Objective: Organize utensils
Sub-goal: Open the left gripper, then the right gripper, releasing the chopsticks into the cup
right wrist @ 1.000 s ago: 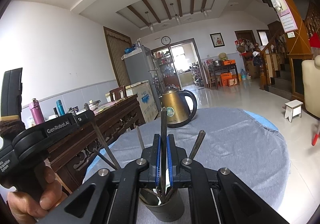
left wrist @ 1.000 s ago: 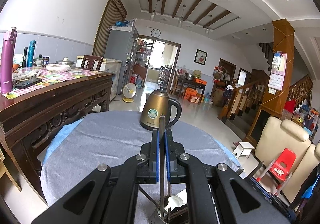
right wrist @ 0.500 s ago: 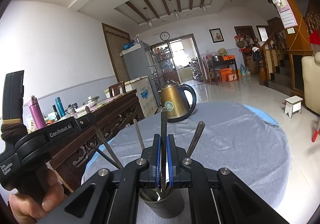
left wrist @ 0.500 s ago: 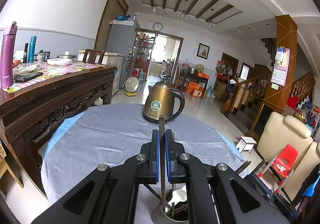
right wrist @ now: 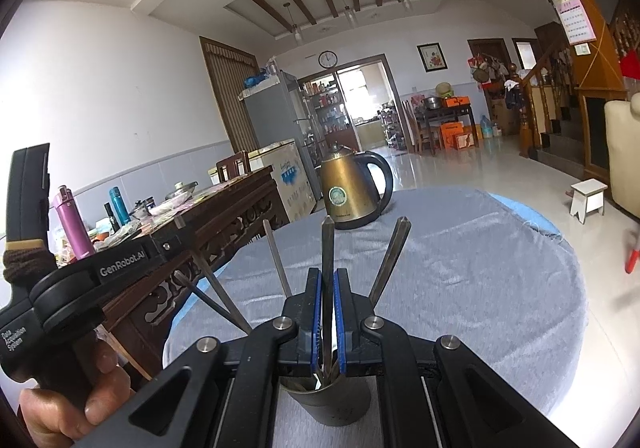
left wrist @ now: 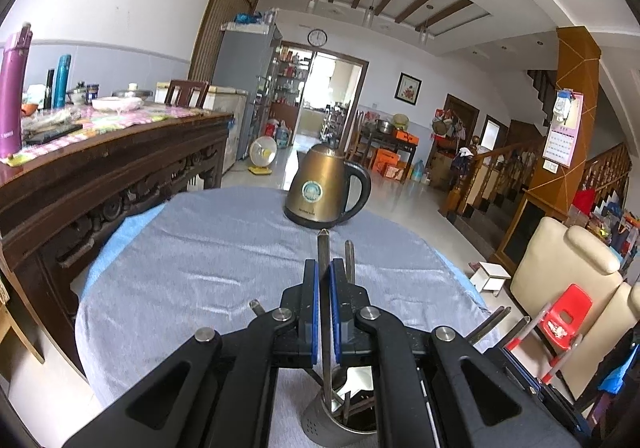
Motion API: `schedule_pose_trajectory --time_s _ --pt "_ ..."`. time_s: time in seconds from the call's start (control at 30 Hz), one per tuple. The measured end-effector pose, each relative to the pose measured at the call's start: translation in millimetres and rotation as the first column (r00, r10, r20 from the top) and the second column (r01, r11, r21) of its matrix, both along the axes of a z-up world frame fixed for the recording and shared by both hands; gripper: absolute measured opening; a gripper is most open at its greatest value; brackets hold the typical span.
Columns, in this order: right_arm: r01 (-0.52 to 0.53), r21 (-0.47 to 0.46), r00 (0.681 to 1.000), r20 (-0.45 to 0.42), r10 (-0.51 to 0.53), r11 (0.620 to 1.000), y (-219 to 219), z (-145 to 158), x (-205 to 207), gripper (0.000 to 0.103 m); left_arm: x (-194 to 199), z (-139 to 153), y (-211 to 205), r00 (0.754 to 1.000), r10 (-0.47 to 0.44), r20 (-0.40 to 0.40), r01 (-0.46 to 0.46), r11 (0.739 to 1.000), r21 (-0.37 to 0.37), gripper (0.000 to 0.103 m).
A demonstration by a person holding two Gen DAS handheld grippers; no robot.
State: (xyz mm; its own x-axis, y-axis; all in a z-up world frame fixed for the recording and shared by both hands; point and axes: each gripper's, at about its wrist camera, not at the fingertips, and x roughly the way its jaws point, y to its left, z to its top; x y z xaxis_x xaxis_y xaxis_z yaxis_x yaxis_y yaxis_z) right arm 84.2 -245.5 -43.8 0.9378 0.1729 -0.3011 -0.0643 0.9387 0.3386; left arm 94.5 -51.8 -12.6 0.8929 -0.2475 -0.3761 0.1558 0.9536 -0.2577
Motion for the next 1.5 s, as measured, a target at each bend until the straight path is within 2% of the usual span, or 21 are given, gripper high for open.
schedule_pose_trajectory --time_s 0.3,0.83,1.2,1.5 --pt "0.000 -0.004 1.000 0.003 0.000 1.000 0.7 -0.2 -1.3 0.007 9.8 -14.6 3.6 0.997 -0.022 -0.067 0.020 0.999 -0.039 0.005" --pt "-0.003 -0.015 1.000 0.005 0.003 1.000 4.6 -2.1 -0.5 0.007 7.5 -15.4 1.5 0.998 -0.018 -0.058 0.017 1.000 -0.023 0.006" --pt "0.003 -0.015 1.000 -0.024 -0.003 1.000 5.5 -5.9 12.5 0.007 8.5 -11.4 2.4 0.997 -0.020 -0.073 0.020 1.000 -0.001 0.006" --pt "0.004 -0.016 1.000 -0.020 -0.004 1.000 7.0 -6.6 11.1 0.007 4.7 -4.4 -4.2 0.994 -0.007 -0.105 0.014 0.997 0.070 0.007"
